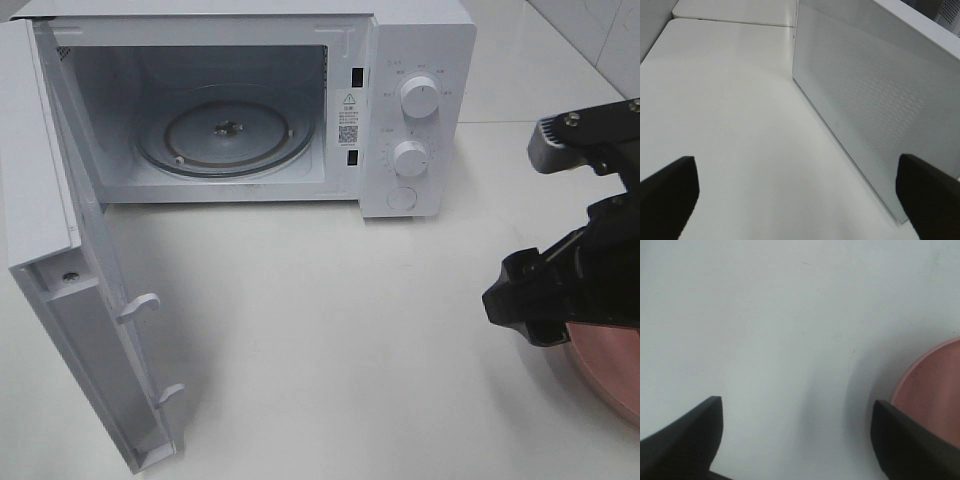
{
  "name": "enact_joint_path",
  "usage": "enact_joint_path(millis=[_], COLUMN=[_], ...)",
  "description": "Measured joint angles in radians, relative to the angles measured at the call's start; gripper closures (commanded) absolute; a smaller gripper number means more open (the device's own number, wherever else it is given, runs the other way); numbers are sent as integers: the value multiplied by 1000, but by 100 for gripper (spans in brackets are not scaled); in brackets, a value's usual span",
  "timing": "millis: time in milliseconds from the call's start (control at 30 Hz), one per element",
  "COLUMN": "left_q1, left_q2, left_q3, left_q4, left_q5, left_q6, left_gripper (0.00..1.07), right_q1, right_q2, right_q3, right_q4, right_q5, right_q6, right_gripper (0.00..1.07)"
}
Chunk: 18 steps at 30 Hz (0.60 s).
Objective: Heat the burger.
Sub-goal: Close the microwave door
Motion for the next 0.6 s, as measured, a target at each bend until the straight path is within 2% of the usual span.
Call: enact_joint_path(millis=[67, 267, 600], left_q1=[0, 0, 0], left_q2=[0, 0, 0], left_q3=[0, 0, 0], left_q4=[0, 0, 0], left_q5=[0, 0, 0], left_q6=[0, 0, 0], left_gripper=[7, 7, 7], right_q1=[0, 0, -3], right_q2=[-79, -152, -411], right_q3=[0, 0, 1], right_q4=[40, 47, 53], right_q5=[53, 95, 275], right_q6=[-59, -67, -93], right_gripper=[30, 31, 31])
